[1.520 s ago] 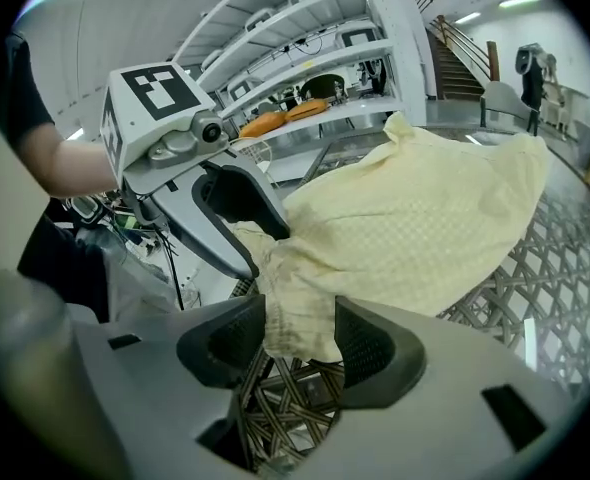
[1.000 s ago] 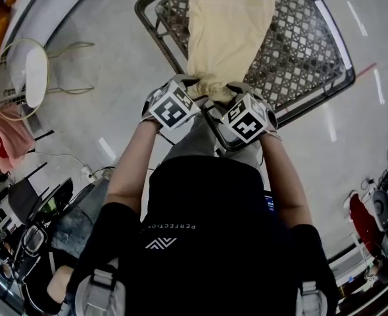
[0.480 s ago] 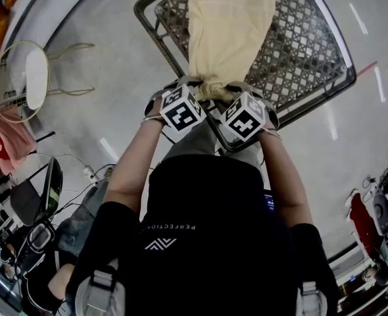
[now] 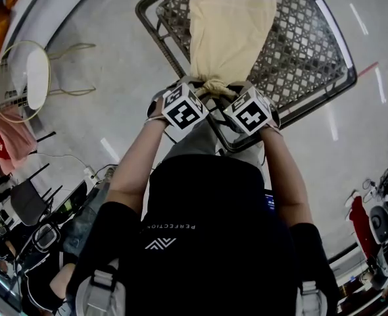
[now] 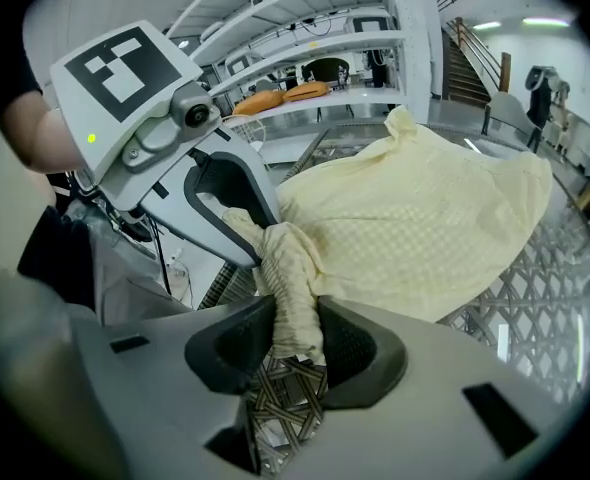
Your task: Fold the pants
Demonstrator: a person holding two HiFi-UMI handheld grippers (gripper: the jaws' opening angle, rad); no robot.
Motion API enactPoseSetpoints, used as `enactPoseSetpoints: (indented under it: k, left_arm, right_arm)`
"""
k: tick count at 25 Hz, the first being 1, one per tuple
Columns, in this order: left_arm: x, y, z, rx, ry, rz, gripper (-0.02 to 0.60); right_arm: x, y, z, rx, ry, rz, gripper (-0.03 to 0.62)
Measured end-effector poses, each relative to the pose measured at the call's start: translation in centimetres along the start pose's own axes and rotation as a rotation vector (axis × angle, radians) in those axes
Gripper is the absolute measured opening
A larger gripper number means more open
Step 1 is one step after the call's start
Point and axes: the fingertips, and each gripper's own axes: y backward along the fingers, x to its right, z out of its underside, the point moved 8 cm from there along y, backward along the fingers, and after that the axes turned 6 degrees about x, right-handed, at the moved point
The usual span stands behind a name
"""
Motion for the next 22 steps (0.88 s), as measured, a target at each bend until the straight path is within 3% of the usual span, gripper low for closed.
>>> enactPoseSetpoints:
  k: [5,9,15,22]
  left_arm:
    - [-0.2,0.2,0.0,-0.006,-0.004,0.006,0.097]
    - [0.0,0.1,-0.4,-0.026,0.037,0.050,0.069]
    - [0.8,-2.0,1.6,-0.032,0.015,0.086,0.061]
    - [3.5,0.1,-0.4,-0.067,0.051,0.139,0.060]
  right_arm:
    - [-0.2,-0.1,-0.3,-0.008,0.004,0.008,0.133]
    - [0.0,0.0,-0.1,-0.033,-0.003,-0.015,0.127]
    - [-0.9,0.9,0.9,-0.079,0.006,-0.055,0.127]
    - [-1.8,2.0,2.4,-0.107,-0.002,-0.122,0.127]
